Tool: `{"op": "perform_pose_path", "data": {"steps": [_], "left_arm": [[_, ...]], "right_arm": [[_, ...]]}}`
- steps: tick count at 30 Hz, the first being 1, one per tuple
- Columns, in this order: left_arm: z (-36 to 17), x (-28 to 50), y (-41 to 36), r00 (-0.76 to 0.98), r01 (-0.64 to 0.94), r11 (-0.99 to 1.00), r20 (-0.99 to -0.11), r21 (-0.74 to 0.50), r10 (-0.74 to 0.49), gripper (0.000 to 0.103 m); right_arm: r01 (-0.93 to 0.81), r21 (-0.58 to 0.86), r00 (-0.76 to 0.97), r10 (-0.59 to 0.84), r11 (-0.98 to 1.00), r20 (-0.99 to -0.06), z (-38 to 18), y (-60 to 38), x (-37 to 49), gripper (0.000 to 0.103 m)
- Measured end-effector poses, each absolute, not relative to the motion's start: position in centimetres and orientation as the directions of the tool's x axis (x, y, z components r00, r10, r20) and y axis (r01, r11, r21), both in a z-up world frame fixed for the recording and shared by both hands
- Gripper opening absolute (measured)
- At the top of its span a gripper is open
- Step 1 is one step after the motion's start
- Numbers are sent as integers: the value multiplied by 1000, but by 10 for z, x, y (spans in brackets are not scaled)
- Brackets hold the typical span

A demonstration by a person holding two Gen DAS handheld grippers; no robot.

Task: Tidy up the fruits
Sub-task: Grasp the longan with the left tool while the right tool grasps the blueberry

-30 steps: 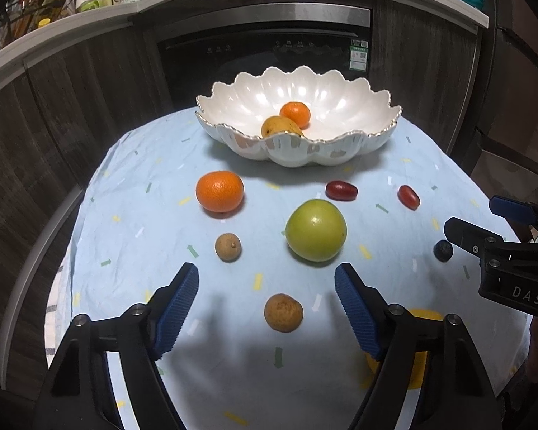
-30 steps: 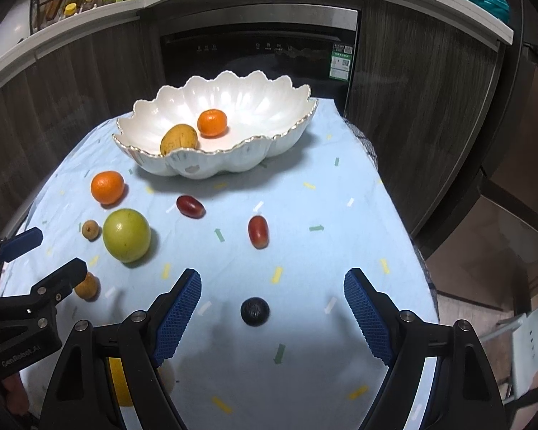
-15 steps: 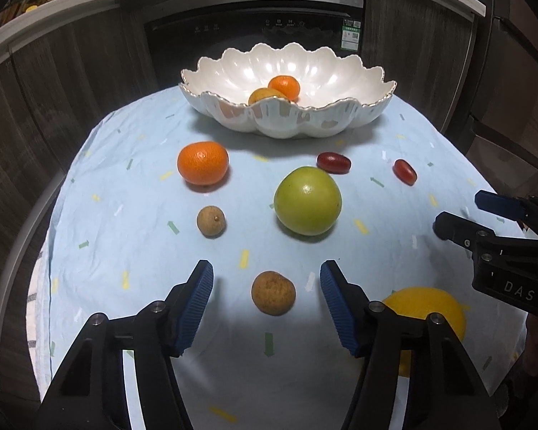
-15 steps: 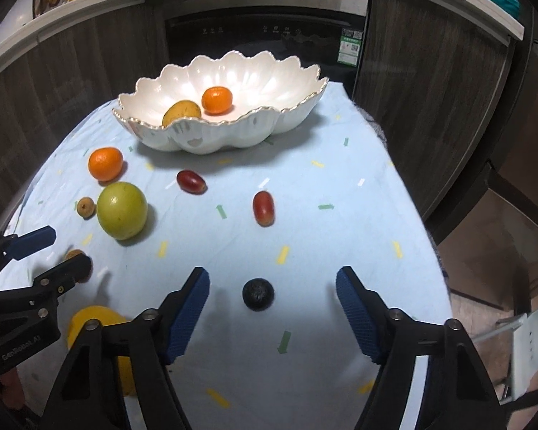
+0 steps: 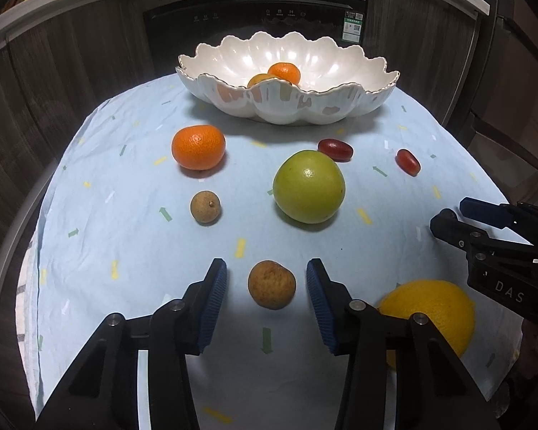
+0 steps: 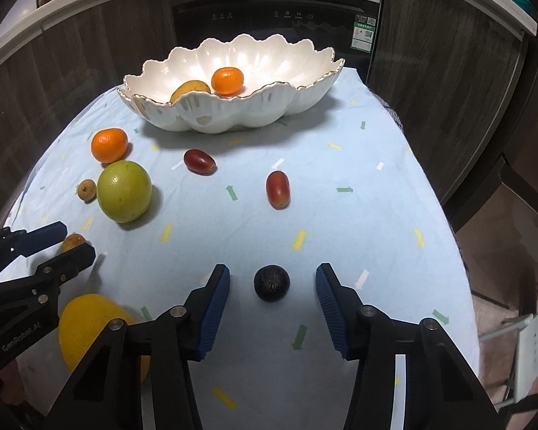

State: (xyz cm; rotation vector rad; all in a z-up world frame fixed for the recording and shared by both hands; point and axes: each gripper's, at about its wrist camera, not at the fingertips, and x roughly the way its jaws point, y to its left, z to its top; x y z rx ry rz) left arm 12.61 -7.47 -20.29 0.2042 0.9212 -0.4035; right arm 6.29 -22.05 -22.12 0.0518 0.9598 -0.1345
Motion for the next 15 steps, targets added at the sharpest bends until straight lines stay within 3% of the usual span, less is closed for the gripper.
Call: {"op": "perform_pose_path", "data": {"steps": [6, 15], "left_arm": [[-208, 126, -75, 527, 424, 906, -812, -2, -249, 33], [-210, 125, -75, 527, 428, 904, -811, -5, -254, 27]], "right_arm": [[133, -10, 561, -83, 991, -823, -225, -220, 64, 40], [113, -14, 569, -76, 993, -819, -225, -217, 63, 22]]}}
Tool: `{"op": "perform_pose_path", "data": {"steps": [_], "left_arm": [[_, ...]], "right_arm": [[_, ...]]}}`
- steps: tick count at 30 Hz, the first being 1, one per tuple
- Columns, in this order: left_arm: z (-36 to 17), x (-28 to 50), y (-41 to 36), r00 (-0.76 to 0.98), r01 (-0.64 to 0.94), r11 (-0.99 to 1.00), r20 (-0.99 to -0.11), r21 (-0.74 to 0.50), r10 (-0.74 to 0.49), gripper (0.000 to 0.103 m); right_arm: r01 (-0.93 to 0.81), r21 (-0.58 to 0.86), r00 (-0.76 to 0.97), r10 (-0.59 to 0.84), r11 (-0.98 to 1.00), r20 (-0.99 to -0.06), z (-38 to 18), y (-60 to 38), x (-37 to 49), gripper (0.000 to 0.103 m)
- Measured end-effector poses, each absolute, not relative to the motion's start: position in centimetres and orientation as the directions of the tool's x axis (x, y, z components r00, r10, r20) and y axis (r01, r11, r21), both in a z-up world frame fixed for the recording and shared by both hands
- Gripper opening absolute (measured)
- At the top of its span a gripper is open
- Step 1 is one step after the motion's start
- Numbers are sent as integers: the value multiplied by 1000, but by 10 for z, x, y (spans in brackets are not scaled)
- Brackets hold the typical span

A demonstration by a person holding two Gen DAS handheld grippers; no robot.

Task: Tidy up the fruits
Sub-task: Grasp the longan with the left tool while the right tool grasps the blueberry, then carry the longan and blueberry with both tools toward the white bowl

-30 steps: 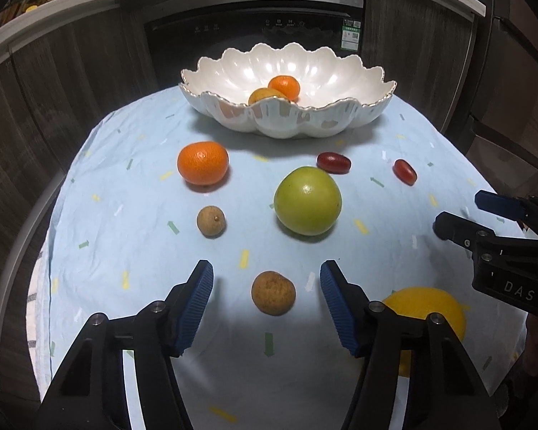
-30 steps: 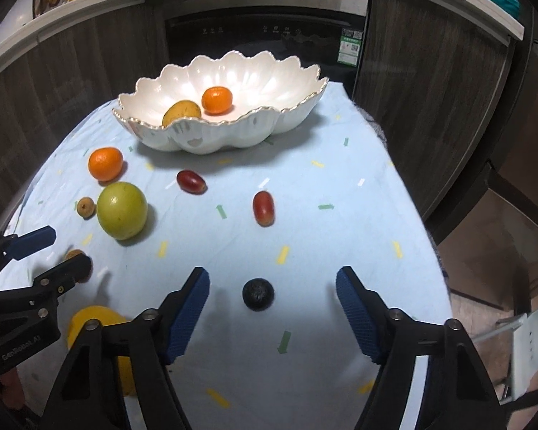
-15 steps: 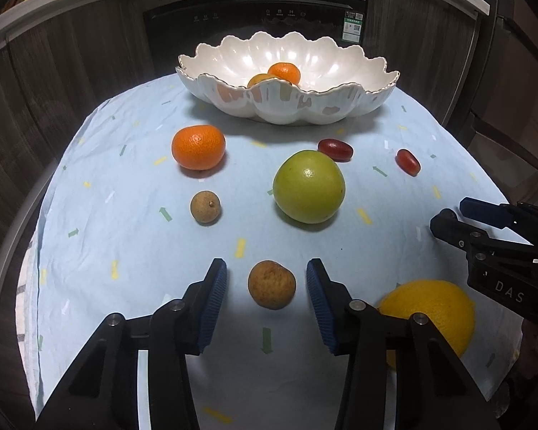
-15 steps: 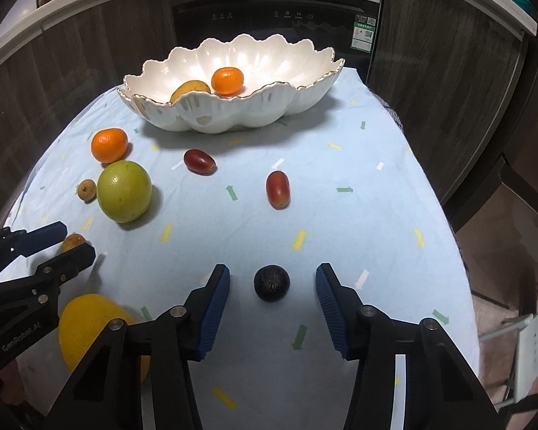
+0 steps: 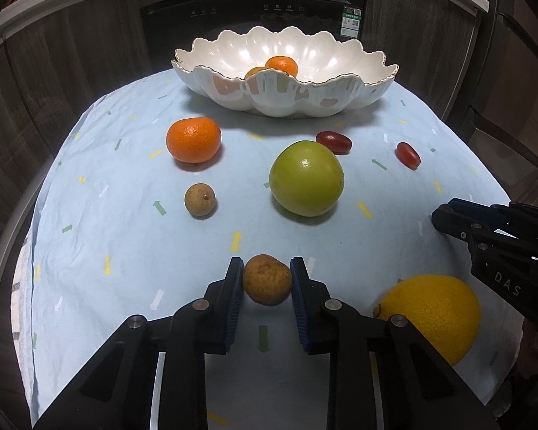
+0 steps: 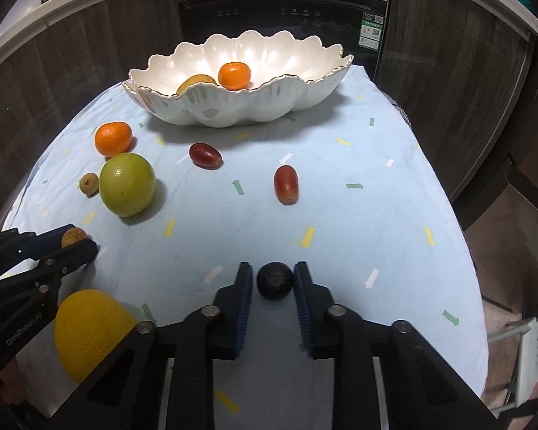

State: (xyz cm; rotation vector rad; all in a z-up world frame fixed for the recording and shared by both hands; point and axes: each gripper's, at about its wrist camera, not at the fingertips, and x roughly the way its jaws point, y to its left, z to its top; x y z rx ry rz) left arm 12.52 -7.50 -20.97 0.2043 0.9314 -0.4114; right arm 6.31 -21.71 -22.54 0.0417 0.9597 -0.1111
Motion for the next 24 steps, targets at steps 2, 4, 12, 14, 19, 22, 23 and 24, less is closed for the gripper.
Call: {"op": "perform_pose_path", "data": {"steps": [2, 4, 12, 14, 19, 22, 23, 24], "left_arm": [[-210, 125, -75, 527, 428, 904, -811, -6, -255, 26], [-209, 125, -75, 530, 427, 904, -809, -4, -253, 26], [-202, 124, -74, 547, 422, 906, -797, -1, -256, 26], [-200, 124, -74, 549, 421, 907, -795, -1, -256, 26], [-194, 124, -73, 560, 415, 910, -788, -1, -257, 26], [-190, 125, -72, 566, 412, 911, -783, -3, -258, 26], [-189, 124, -72, 567, 410, 912, -782, -3, -258, 26], [-188, 125, -72, 568, 409, 913, -781, -5, -258, 26]], "right_arm": [[114, -12, 570, -75, 993, -819, -225, -217, 63, 22], [116, -10, 569, -75, 993, -819, -225, -217, 63, 22], [113, -11, 578, -75, 994, -812, -219, -217, 63, 22], [111, -12, 582, -75, 994, -810, -218, -216, 63, 22], [108, -12, 594, -74, 994, -801, -212, -215, 63, 22], [106, -13, 601, -74, 994, -796, -208, -214, 63, 22], [105, -13, 604, -74, 994, -794, -207, -214, 63, 22], [105, -13, 607, -74, 994, -792, -205, -214, 63, 22]]}}
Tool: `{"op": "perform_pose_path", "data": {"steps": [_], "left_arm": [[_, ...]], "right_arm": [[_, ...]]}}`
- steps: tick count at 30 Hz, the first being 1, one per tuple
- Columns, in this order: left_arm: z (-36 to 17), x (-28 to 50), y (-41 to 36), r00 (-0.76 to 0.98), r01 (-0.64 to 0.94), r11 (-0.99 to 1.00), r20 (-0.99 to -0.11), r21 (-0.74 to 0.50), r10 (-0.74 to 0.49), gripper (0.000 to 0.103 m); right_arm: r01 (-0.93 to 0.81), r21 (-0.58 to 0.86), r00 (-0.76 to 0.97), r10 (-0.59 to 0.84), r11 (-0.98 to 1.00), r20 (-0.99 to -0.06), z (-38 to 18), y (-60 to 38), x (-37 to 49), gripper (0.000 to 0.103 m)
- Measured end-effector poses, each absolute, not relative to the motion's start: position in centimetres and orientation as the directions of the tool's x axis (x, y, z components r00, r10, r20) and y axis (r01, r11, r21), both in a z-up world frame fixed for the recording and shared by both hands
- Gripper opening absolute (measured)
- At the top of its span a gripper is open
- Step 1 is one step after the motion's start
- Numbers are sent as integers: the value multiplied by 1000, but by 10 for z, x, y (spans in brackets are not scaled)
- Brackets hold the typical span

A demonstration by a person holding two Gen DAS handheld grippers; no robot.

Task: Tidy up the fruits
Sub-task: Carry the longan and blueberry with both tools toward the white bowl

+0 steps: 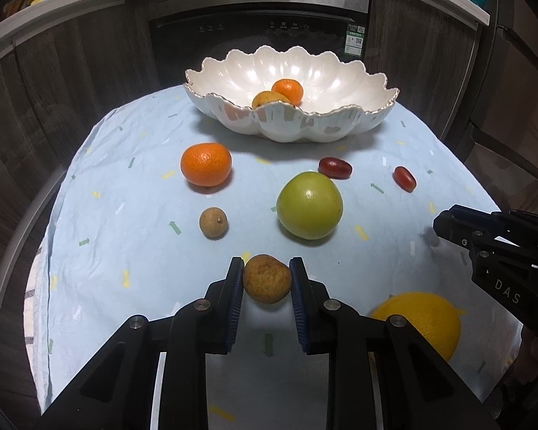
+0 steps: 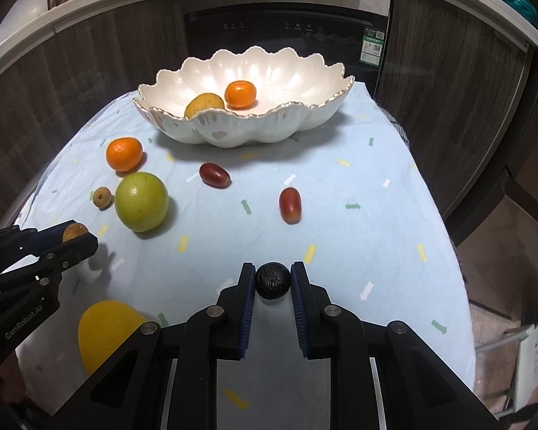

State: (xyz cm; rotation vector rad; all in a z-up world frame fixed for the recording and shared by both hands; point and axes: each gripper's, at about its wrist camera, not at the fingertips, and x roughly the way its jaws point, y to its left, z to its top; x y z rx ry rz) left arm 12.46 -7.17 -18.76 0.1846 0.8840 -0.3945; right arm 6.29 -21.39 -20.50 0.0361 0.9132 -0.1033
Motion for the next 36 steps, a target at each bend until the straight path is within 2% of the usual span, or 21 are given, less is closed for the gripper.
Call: {"op": "perform_pose_path", "data": {"steps": [36], "left_arm": [[-121, 169, -78, 664, 391, 920, -694, 7, -277, 26]], "right_arm": [[101, -18, 738, -87, 995, -669, -130, -221, 102, 22]]}}
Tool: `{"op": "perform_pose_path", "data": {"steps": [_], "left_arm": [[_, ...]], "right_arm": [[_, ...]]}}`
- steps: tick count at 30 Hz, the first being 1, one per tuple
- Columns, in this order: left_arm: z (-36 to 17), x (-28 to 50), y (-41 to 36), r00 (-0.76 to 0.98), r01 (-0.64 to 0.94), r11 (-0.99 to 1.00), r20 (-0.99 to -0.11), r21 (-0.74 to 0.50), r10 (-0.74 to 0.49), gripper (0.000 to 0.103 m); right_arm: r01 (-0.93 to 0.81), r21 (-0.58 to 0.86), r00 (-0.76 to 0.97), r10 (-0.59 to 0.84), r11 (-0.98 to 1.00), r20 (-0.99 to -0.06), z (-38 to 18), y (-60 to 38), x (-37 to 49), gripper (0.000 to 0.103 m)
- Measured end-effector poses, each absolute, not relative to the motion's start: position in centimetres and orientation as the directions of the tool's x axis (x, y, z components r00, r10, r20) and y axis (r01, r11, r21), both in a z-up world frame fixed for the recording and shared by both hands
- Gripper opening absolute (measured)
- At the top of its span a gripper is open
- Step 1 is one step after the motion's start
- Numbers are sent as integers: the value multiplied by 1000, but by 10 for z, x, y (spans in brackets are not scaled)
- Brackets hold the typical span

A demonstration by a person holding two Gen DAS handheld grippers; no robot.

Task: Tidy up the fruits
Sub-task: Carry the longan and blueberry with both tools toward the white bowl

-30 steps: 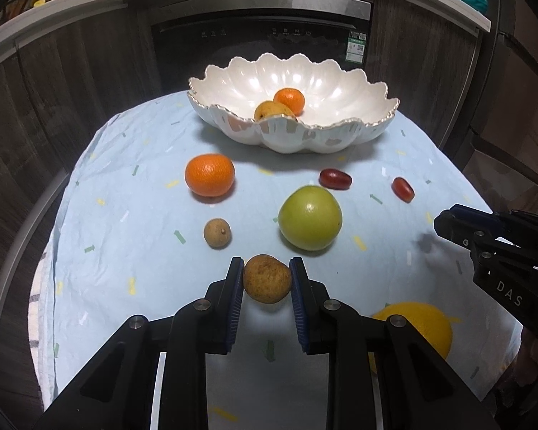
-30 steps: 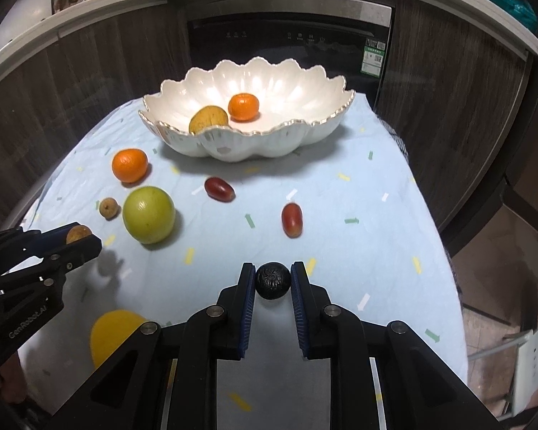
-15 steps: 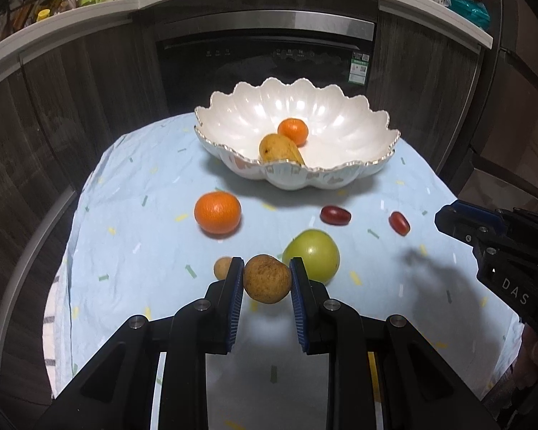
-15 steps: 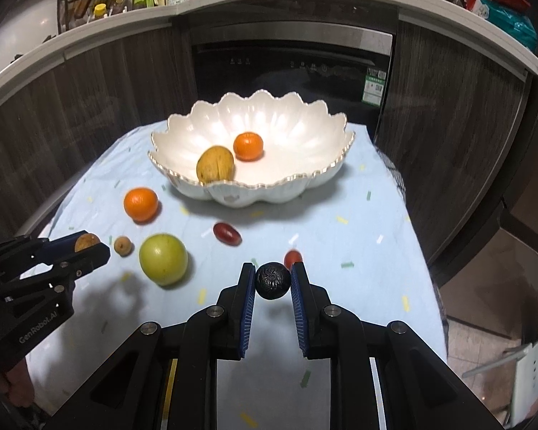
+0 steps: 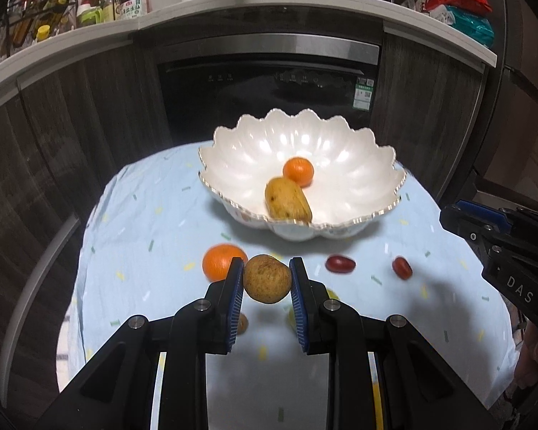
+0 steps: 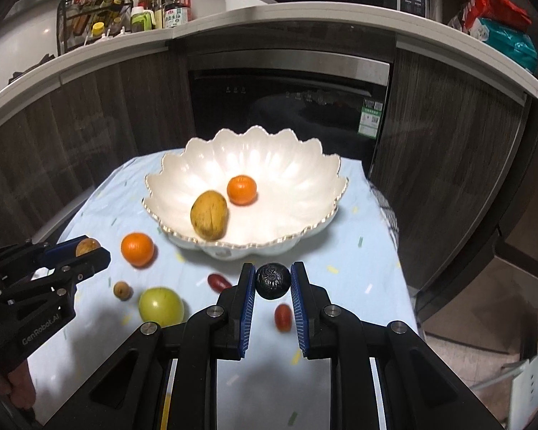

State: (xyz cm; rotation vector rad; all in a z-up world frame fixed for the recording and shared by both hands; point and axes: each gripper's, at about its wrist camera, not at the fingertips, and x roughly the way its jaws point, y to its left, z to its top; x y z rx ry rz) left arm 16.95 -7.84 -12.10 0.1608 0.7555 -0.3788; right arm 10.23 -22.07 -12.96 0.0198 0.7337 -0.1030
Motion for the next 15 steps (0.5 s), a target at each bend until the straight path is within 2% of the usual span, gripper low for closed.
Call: {"op": "perform_pose_path", "data": {"steps": [15], "left_arm": [[-105, 209, -90, 681, 398, 917, -673, 11, -288, 26]], "right_arm": [[105, -35, 763, -103, 994, -639, -113, -229, 135, 21]]}}
